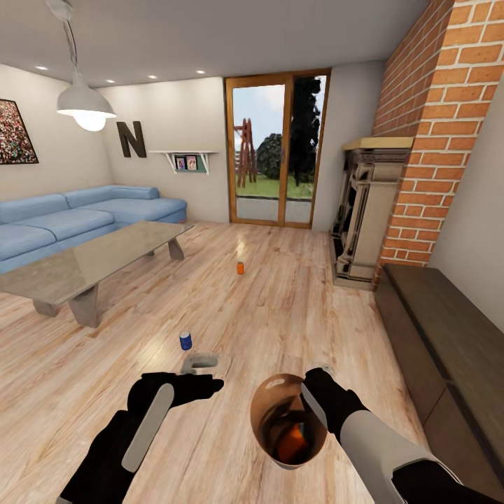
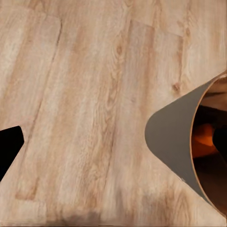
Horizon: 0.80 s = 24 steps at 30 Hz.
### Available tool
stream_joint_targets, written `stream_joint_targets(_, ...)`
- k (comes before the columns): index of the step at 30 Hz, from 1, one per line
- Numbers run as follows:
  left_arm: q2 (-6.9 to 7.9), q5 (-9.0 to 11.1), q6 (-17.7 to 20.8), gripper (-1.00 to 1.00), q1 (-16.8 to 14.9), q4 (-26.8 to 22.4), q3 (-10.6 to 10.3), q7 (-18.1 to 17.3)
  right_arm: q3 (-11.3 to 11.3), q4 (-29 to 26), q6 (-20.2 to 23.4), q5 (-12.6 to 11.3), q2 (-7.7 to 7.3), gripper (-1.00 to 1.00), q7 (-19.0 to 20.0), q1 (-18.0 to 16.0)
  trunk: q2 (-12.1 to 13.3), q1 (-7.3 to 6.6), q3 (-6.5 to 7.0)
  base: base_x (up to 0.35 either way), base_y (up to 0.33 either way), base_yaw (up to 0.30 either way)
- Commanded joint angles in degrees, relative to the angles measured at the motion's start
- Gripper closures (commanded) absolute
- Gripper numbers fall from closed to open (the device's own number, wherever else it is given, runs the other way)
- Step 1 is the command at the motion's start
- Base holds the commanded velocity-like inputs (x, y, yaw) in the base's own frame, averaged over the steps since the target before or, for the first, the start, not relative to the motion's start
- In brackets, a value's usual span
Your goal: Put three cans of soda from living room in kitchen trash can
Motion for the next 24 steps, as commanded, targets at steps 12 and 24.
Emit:
stream_joint_targets(12, -0.3, 0.06, -5.39, -1.0, -1.31, 14.39, 0.26, 5.02, -0.22, -0.07, -0.12, -0.28, -0.07, 1.0, 0.28, -0.02, 0.0, 0.0, 0.01, 0.0, 0.0, 0.0)
stream_joint_targets(24, -1.34, 0.51, -12.46, -1.0, -9.02, 32.09, 0.23, 8.83, -0.73, -0.26, -0.23, -0.91, -0.27, 1.0, 1.48, -0.55, 0.0, 0.0, 0.01, 0.0, 0.0, 0.0)
